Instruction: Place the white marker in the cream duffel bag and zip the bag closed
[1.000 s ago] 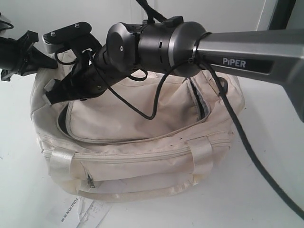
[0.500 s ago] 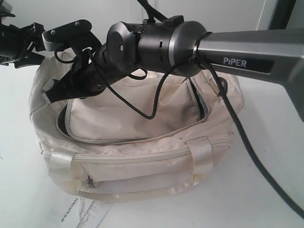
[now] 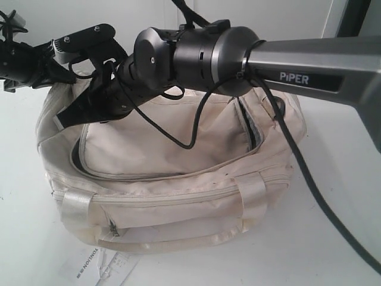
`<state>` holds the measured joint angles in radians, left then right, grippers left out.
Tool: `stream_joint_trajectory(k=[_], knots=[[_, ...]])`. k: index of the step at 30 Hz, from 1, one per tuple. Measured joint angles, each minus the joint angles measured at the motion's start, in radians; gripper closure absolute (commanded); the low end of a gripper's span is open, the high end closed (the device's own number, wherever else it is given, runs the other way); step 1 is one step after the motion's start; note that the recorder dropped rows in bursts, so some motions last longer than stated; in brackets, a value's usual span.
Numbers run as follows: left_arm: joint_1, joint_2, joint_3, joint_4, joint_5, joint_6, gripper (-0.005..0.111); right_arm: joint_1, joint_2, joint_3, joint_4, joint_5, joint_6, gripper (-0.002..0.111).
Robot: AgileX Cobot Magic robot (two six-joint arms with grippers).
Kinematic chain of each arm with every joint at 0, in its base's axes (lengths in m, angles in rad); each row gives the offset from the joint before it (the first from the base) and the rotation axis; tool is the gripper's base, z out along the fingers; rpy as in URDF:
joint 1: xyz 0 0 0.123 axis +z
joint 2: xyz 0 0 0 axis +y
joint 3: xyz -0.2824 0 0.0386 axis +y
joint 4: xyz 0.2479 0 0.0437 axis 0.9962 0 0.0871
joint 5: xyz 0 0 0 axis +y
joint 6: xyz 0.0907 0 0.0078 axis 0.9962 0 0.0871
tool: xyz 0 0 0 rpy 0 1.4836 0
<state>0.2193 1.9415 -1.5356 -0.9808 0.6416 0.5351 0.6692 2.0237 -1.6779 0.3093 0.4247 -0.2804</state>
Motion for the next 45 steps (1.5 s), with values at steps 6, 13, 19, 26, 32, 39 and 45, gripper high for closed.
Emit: stream_joint_trajectory(k=[6, 13, 19, 26, 32, 39, 45], knots=[[0.000, 0.000, 0.000, -0.022, 0.005, 0.008, 0.107, -0.002, -0.002, 0.000, 0.000, 0.016, 0.000, 0.108], [0.000, 0.000, 0.000, -0.043, 0.012, 0.010, 0.107, -0.002, -0.027, 0.000, 0.000, 0.054, 0.000, 0.108], [0.000, 0.000, 0.000, -0.047, 0.017, 0.010, 0.107, -0.002, -0.027, 0.000, 0.000, 0.087, 0.000, 0.108], [0.000, 0.000, 0.000, -0.049, 0.019, 0.010, 0.107, -0.002, -0.027, 0.000, 0.002, 0.103, 0.000, 0.108], [0.000, 0.000, 0.000, -0.049, 0.020, 0.010, 0.107, -0.002, -0.027, 0.000, 0.023, 0.132, 0.000, 0.108], [0.000, 0.000, 0.000, -0.051, 0.022, 0.010, 0.107, -0.002, -0.043, 0.000, 0.037, 0.156, -0.022, 0.108], [0.000, 0.000, 0.000, -0.056, 0.024, 0.010, 0.107, -0.002, -0.051, 0.000, 0.051, 0.179, -0.038, 0.108]])
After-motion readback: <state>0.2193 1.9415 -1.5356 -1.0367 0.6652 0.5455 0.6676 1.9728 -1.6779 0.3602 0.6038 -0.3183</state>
